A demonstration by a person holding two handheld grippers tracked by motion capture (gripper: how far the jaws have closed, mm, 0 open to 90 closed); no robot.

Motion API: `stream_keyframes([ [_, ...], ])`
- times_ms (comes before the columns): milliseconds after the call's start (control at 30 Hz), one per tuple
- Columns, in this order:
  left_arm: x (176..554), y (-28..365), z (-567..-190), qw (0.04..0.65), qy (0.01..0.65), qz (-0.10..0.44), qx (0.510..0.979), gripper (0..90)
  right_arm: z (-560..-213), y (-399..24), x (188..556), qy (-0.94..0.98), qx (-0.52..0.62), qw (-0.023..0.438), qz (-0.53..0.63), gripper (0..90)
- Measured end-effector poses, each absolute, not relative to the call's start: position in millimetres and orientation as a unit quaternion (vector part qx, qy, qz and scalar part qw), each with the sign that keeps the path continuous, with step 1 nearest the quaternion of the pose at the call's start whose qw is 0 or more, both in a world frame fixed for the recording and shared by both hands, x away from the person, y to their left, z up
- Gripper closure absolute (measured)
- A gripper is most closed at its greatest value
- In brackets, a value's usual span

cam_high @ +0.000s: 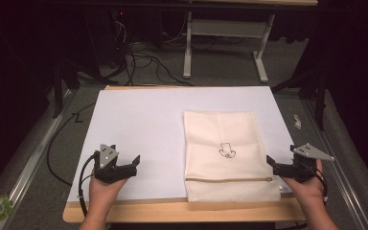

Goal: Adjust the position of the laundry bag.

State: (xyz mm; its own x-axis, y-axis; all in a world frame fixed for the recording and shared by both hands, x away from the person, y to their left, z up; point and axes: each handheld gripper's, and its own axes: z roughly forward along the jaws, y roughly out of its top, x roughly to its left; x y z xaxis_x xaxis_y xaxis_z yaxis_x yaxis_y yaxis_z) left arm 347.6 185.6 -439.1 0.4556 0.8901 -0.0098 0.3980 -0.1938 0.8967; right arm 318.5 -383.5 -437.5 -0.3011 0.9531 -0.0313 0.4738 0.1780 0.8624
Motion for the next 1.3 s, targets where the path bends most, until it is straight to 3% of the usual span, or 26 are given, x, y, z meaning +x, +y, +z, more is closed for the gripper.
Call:
stream_keyframes([
  [400,350,174,-438,0.474,0.427,0.236,0.734,7.2,-438,-377,313,0.703,0.507,0.303,0.395,0.0],
  [533,352,162,-441,0.476,0.422,0.215,0.741,14.6,-439,-376,313,0.704,0.507,0.302,0.395,0.4],
  [600,356,148,-446,0.478,0.421,0.187,0.748,15.6,-439,-376,313,0.705,0.507,0.301,0.394,0.7],
  [733,359,126,-449,0.469,0.407,0.18,0.763,17.5,-440,-377,314,0.706,0.507,0.3,0.393,0.9],
  [900,373,80,-452,0.461,0.371,0.159,0.79,26.6,-442,-376,313,0.707,0.51,0.292,0.393,1.7],
  [1033,392,52,-458,0.454,0.383,0.145,0.792,36.7,-442,-373,313,0.709,0.506,0.293,0.393,2.0],
  [1300,417,9,-470,0.426,0.394,0.12,0.806,42.3,-442,-376,313,0.712,0.504,0.289,0.395,2.8],
])
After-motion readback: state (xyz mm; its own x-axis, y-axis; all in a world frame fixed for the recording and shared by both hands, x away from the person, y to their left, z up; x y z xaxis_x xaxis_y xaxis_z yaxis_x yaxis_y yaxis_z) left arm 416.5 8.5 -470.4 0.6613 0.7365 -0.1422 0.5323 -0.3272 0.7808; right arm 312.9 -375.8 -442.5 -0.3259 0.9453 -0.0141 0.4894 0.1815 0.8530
